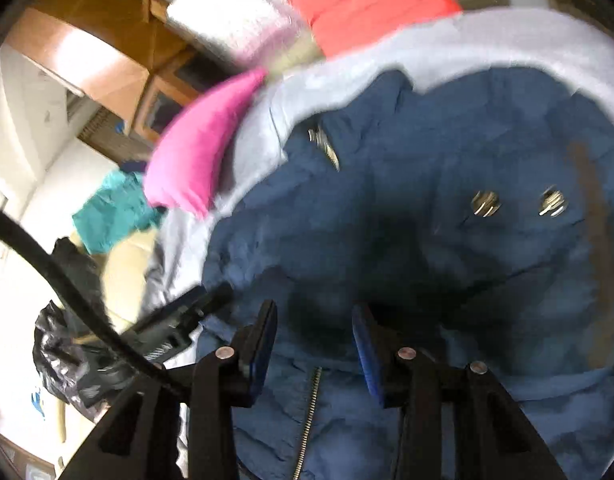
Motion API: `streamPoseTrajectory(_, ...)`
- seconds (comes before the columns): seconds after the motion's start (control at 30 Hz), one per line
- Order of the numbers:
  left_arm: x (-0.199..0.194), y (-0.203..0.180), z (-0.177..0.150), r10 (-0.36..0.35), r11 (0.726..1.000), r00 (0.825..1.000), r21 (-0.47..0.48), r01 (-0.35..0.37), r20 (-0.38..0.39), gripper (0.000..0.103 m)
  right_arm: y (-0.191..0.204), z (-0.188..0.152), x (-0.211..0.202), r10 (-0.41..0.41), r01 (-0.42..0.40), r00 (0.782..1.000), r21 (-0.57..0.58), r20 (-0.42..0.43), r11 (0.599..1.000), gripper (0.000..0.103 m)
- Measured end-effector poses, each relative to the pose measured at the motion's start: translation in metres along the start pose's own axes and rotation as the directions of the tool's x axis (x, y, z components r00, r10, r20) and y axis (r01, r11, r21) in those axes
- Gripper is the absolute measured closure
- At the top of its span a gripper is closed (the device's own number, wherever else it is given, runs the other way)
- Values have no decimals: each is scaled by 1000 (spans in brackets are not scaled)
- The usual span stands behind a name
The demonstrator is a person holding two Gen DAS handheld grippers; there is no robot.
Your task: Fold large clothes
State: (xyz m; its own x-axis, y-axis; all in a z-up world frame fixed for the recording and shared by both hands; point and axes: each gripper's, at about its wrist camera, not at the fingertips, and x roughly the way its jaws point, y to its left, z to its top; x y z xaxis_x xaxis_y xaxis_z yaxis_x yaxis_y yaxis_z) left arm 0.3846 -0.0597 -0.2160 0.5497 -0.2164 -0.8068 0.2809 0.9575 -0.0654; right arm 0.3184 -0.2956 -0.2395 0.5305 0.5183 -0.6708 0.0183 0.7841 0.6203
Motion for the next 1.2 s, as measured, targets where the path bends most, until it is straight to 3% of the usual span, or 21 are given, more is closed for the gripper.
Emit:
streamPoseTrajectory(0.07, 20, -5, -6, 32, 999, 997, 25, -31, -63, 26, -3, -4, 26, -70, 70, 996, -3, -54, 998, 63)
streamPoseTrajectory(0.27, 27, -6, -8, 38, 999, 996, 38, -35, -85, 24, -10, -1, 16, -51, 54, 995, 32, -91, 998, 65)
streamPoseTrajectory(0.4, 9, 8, -7, 29, 1000, 997, -10, -30, -69, 24, -25, 0, -20, -46, 48, 999, 78, -30, 996, 65)
streamPoseTrajectory(0.6, -7, 43, -10, 101, 993, 995, -54, -102, -19, 24, -58, 1, -68, -113, 107, 993, 147, 35, 983, 64)
streamPoseTrajectory(0.77, 30, 55, -19, 152, 986, 980, -47, -160, -128, 22, -97, 0, -58, -119, 117, 993, 223, -5, 968, 67)
streamPoseTrajectory(1.0, 17, 43, -22, 197, 980, 975, -4, -198, -99, 22, -86, 0, -71, -139, 133, 990, 193, 13, 972, 66)
streamPoseTrajectory(1.2, -1, 56, -29, 218, 975, 974, -20, -220, -67, 22, -102, -3, -102, -147, 119, 984, 248, 96, 961, 64)
